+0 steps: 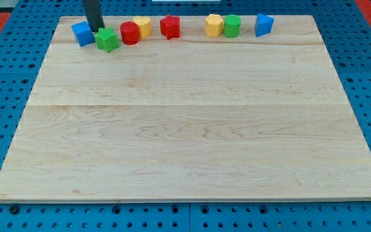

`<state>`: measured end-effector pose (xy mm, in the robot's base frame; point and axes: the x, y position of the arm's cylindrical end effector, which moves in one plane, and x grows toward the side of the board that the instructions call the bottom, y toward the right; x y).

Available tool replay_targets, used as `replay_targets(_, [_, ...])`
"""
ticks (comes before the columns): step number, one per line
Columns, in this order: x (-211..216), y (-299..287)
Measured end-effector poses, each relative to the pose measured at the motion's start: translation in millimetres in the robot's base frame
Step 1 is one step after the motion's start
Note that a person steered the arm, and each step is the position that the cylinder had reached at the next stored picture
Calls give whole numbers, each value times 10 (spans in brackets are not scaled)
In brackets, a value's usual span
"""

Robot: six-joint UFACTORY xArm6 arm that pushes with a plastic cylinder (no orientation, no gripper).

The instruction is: Move the red circle to the downside of the yellow heart

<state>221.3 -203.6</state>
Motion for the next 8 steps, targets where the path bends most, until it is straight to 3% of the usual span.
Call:
replay_targets(2, [75, 798])
replay_targets(3, [218, 760])
replay_targets(5, [23, 454])
replay_targets(7, [654, 592])
replay_targets(8, [748, 865])
